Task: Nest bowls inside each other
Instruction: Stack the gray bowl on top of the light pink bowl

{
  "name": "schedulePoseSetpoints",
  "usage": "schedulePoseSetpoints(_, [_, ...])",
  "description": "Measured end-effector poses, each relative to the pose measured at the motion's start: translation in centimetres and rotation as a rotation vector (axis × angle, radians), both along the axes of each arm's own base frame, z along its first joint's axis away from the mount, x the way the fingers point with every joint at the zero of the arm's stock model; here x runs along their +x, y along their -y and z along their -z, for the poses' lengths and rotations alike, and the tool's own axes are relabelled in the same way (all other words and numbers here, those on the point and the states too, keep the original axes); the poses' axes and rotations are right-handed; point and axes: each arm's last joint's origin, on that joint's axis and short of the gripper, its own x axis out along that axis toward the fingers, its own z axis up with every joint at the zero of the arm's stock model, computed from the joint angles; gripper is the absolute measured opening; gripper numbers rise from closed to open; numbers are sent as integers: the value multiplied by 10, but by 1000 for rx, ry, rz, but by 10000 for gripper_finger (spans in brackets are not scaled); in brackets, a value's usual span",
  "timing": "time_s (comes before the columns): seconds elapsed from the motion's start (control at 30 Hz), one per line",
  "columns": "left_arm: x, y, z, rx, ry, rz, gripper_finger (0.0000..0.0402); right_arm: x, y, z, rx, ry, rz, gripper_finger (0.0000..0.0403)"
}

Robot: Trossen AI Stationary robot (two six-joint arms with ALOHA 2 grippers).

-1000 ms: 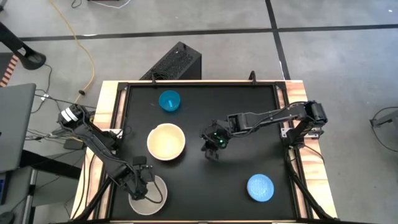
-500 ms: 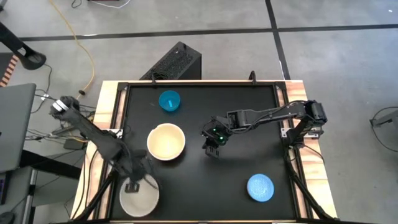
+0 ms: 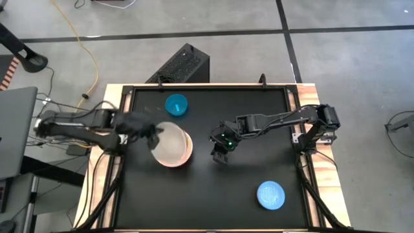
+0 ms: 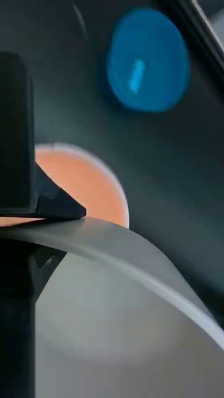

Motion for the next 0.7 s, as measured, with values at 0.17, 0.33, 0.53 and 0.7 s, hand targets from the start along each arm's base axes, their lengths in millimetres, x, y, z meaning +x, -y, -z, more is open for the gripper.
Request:
schedulePoseSetpoints(0.17, [15,-38,17,-104,-117,6,0,0,0,0,23,-10,27,0])
schedulePoseSetpoints(0.33, [27,-56,40,-164,-274,118,0,0,-1,0,35,-20,65,0])
schedulePoseSetpoints(0.53, [41,-58,55,-188,-338,198,0,-1,-10,0,16,-21,70,0])
schedulePoseSetpoints(0.7, [48,-61,64,-182,-382,204,0,-1,-15,0,21,-23,64,0])
